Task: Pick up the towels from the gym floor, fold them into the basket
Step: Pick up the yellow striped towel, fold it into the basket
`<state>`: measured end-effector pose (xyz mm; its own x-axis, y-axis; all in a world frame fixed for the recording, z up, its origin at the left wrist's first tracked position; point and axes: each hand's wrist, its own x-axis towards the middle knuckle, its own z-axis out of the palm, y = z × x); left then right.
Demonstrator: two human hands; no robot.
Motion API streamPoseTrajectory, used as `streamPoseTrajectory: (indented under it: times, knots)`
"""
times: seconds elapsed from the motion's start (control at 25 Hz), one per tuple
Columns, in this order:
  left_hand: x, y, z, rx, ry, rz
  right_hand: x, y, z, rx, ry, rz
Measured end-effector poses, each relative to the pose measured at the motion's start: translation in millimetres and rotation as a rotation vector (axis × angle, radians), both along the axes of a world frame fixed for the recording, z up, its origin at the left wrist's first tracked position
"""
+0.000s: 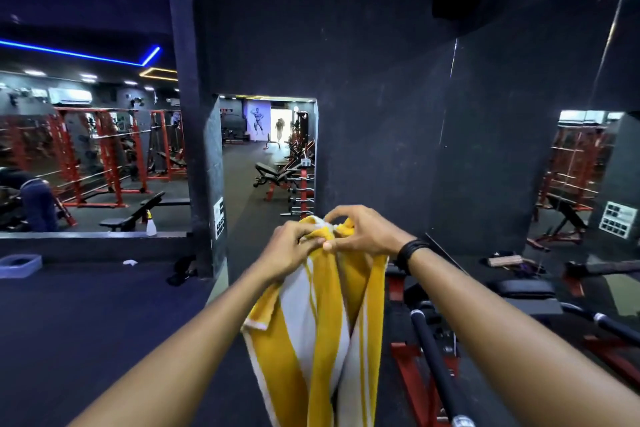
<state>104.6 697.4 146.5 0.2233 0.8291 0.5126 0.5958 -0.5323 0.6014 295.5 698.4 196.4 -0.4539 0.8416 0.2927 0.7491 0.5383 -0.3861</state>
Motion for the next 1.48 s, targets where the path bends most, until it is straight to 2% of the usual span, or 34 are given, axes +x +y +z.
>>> streamPoseTrajectory:
  times: [0.12,0.28,0.36,0.44,0.52,0.64,0.72,0.92,1.2,1.28,1.36,1.48]
  knots:
    - [-0.2,-1.8,4.9,0.056,0.023,0.055,-3.7,3.6,-7.8,0.066,0.052,-0.066]
    - [-30.5,3.3,-19.6,-0.157,0.149,0.181,9.8,6.8,-7.5,0.114,0.174,-0.365]
    - [-38.6,6.1,-29.0,-0.254,-0.020,0.213,16.4,11.0,-9.7,0.118,0.230,-0.484]
    - [-33.6,2.2,-27.5,-0.334,-0.343,0.161,17.8,12.5,-11.2,0.088,0.280,-0.534]
    - [-17.2,-4.0,-18.4,-0.399,-0.601,0.101,10.7,9.2,-8.3,-0.046,0.389,-0.472]
    - [16.1,-10.8,-6.0,-0.491,-0.818,0.060,-12.4,4.0,-4.0,-0.333,0.538,-0.334]
    - [31.3,-9.6,-3.4,-0.521,-0.896,0.072,-24.0,4.8,-8.4,-0.323,0.512,-0.250]
    - [44.1,-4.1,-5.5,-0.488,-0.851,0.134,-21.2,-3.1,-14.1,0.029,0.357,-0.330]
    - [47.1,3.3,-6.3,-0.545,-0.871,0.171,-25.0,-8.0,-17.9,0.118,0.300,-0.243]
    - [45.7,2.8,-7.0,-0.543,-0.893,0.122,-26.2,-6.8,-19.5,0.088,0.299,-0.212]
    - [39.4,4.5,-12.0,-0.514,-0.831,0.087,-27.4,-4.5,-22.9,-0.035,0.285,-0.131]
    - [25.1,8.9,-24.2,-0.448,-0.679,0.094,-22.7,-4.0,-18.3,-0.405,0.525,0.041]
